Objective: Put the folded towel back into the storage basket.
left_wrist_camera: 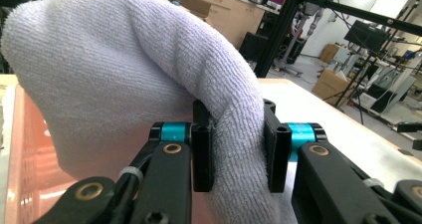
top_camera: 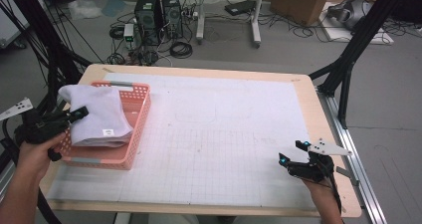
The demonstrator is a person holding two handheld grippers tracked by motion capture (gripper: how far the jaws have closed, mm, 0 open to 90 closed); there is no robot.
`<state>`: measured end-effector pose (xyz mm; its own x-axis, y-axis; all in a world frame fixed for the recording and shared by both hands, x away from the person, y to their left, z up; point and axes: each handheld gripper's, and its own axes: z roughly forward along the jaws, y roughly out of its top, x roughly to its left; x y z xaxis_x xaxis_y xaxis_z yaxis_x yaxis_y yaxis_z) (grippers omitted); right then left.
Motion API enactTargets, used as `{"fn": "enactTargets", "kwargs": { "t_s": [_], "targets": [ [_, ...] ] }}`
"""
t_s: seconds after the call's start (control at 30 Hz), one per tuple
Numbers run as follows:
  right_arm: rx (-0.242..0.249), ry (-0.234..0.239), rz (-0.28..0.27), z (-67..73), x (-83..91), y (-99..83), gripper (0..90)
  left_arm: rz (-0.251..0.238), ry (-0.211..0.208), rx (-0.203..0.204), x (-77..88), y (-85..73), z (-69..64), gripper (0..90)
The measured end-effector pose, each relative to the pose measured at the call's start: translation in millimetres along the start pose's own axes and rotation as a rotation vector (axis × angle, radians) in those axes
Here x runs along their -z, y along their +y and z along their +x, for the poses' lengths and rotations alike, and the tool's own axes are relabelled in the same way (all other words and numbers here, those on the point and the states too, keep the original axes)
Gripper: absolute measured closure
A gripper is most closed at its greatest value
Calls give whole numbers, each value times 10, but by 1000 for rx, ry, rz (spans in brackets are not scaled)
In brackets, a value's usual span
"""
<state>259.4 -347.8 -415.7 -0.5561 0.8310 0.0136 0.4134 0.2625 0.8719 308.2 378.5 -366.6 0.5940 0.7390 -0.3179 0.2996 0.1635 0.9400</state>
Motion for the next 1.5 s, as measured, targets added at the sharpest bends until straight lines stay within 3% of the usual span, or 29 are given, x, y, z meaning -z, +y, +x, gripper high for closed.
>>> {"fn": "enactTargets", "kwargs": {
  "t_s": [0.33, 0.4, 0.53, 0.6, 0.93, 1.03, 1.27, 1.33, 1.43, 1.5],
  "targets": [
    [-3, 1, 4, 0, -2, -1, 189, 30, -14, 21, -125, -23, 20, 710],
    [-3, 0, 3, -3, 2, -4, 189, 43, -1, 32, -141, -20, 27, 693],
    [-3, 0, 2, -6, 7, -6, 189, 101, 27, 108, -175, -9, 60, 596],
    [-4, 2, 3, -5, 8, -6, 189, 123, 47, 121, -187, -5, 62, 540],
    [-4, 3, 3, -2, 6, -5, 189, 100, 113, 171, -89, 42, 103, 418],
    [-1, 3, 4, 5, -1, -1, 189, 81, 138, 165, -40, 88, 95, 397],
    [-1, 2, 2, 5, 2, -2, 189, 61, 205, 103, 40, 185, 3, 389],
    [-3, 3, 1, 5, 2, -2, 188, 87, 233, 71, 33, 197, -32, 392],
    [-3, 3, 0, 9, 2, 1, 188, 185, 273, 45, -37, 185, -82, 405],
    [0, 4, 3, 9, 0, 1, 189, 239, 325, 22, -94, 161, -114, 404]
  ]
}}
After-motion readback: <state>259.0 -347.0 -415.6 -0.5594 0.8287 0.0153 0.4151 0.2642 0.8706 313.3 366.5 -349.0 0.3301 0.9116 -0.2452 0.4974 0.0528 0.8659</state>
